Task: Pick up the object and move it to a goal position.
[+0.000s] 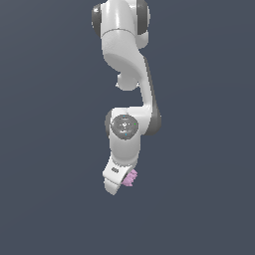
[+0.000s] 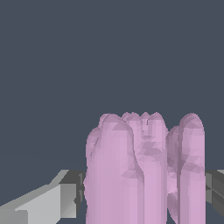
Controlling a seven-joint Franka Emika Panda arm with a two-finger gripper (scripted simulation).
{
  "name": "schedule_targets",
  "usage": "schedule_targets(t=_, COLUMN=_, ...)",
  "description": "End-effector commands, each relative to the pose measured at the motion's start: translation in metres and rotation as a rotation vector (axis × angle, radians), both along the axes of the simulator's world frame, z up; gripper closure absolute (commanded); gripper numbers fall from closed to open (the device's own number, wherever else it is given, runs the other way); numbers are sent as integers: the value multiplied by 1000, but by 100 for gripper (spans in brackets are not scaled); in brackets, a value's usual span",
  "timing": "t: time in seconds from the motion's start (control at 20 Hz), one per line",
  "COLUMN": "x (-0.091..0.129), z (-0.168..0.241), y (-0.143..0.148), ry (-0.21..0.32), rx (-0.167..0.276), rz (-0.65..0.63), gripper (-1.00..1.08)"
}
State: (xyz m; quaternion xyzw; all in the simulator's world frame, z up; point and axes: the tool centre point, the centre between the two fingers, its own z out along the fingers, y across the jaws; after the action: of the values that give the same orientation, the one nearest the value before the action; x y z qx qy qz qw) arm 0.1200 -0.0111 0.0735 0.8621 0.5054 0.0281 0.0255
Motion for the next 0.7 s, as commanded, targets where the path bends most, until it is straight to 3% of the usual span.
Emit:
schedule_targets(t=0.0, x=6, z=15, y=4, ry=-34, rx=-5, rz=-25, gripper=108)
schedule_targets(t=0.65, x=36, z=126, y=30, ry=-274, rx=-47, rz=-217, gripper=108)
